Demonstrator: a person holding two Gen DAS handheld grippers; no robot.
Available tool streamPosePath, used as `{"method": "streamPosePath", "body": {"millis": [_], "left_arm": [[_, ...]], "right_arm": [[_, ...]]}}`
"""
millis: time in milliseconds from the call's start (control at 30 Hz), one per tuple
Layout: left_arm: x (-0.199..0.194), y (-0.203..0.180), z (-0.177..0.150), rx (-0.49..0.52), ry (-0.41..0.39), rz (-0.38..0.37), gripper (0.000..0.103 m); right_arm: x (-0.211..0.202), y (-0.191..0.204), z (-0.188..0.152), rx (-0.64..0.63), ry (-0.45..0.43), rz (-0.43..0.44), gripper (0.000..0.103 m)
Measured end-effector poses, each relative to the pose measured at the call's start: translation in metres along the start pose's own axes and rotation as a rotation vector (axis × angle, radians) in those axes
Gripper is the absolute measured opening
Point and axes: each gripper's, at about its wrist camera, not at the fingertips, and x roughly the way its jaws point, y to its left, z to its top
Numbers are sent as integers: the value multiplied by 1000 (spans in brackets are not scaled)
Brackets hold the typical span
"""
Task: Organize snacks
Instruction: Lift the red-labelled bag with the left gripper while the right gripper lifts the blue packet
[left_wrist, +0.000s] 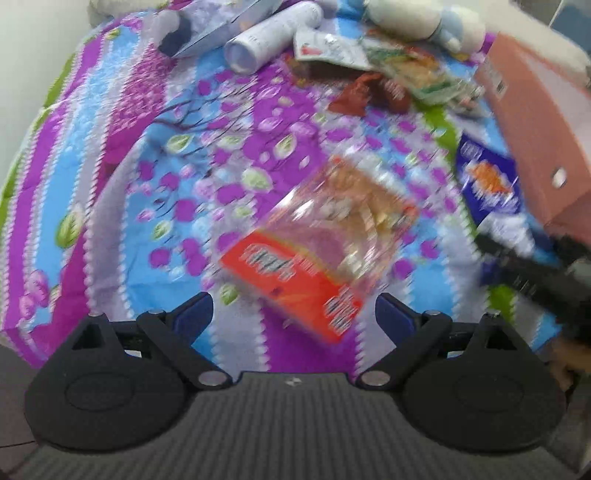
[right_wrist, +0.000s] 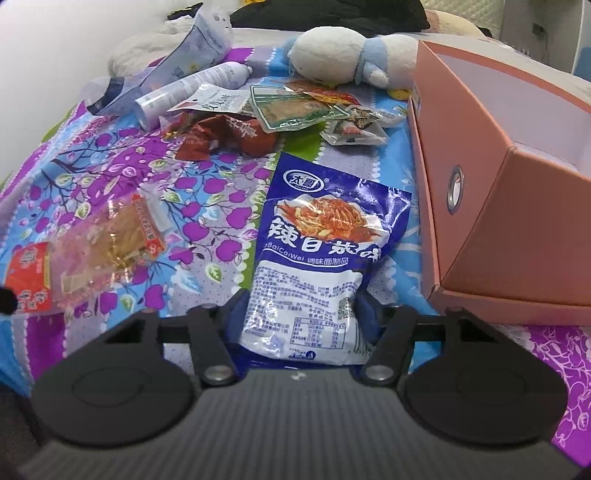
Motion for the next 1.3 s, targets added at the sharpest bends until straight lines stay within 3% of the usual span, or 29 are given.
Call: {"method": "streamPosePath", "body": {"millis": [200,367,467,800,1067,1200,1300], "left_arm": [[14,-33,30,121,-71,-32,100],[60,-50,42,198,-15,-45,100],[84,-49,43,205,22,-10,100],[106,-39,40,168,45,-48,103],[94,-56,35,213,27,-36,79],[85,-68,32,249,20,-31,55],[80,-68,31,234,21,-28,44]], "right_arm": [[-7,-1,-3,-1,-4,3,60],[-12,-5,-5,1,-6,9,60],[-13,-8,-6,16,-5,15,60],[-8,-8,-7,-1,-15,23,60],[-9,-11,-3,-13,1,48,60],[-11,-9,-3,-16,1,58,60],[-15,-8,-2,-24,-4,63,60]]}}
